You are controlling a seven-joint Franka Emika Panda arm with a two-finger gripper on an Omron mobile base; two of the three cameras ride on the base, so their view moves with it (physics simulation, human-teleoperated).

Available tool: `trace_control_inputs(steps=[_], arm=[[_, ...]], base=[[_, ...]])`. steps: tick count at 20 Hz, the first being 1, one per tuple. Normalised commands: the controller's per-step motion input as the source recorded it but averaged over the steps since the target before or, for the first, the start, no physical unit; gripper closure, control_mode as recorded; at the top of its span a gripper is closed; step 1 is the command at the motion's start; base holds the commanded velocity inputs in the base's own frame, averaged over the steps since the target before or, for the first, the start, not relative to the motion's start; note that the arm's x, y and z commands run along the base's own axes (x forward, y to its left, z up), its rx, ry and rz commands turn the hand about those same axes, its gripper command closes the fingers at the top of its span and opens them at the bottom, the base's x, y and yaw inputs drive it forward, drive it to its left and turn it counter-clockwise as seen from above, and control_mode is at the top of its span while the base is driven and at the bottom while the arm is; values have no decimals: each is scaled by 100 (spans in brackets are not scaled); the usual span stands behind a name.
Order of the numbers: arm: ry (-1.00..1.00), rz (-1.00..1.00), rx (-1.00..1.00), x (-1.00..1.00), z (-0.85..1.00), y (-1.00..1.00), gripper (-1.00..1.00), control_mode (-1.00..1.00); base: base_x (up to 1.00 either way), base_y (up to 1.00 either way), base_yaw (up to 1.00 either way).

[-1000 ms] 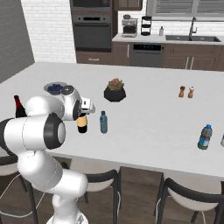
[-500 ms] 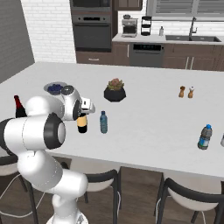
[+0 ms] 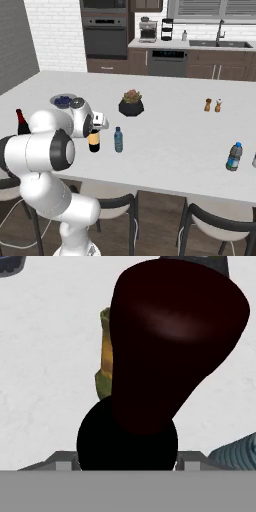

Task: Move the plastic bottles in the middle to the plastics group, and the glass bottles in the middle to the glass group.

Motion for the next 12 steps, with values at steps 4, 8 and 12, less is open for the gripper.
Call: trace_control_inputs(steps=[4, 8, 12], arm=[[0, 3, -2, -38, 9, 36, 100, -100], [0, 17, -12, -46, 25, 81, 100, -100], [0, 19, -8, -13, 27, 80, 100, -100]], base=[[0, 0, 0], [0, 0, 0], [0, 0, 0]])
